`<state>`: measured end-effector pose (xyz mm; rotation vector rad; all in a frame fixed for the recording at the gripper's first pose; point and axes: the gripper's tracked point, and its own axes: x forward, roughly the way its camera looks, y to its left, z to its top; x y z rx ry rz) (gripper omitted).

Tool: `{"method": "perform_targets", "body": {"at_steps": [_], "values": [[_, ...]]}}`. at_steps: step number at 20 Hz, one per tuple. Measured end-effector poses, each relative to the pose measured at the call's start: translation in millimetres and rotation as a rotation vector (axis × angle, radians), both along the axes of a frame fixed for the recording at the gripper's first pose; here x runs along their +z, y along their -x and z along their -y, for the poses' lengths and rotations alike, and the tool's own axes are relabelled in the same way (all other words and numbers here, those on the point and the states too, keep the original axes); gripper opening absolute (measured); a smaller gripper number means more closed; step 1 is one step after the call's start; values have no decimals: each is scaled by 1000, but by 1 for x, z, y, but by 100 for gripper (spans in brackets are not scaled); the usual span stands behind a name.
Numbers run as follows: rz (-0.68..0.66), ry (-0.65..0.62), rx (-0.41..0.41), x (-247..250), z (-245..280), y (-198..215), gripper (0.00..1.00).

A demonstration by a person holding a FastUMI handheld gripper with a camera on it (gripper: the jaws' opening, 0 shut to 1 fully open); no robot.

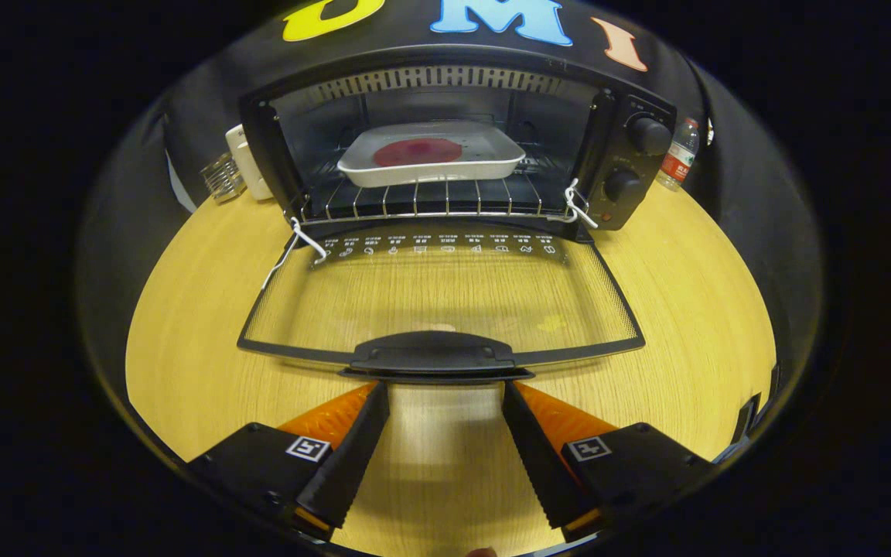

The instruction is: Open the toaster oven, put the food inside, and close the toaster oven door.

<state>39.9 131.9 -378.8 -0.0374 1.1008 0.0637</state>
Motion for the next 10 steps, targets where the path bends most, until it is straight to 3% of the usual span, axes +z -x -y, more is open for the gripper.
{"method": "perform_targets", "body": {"at_steps": [10], "values": [[134,19,13,43,1,1,96]]}}
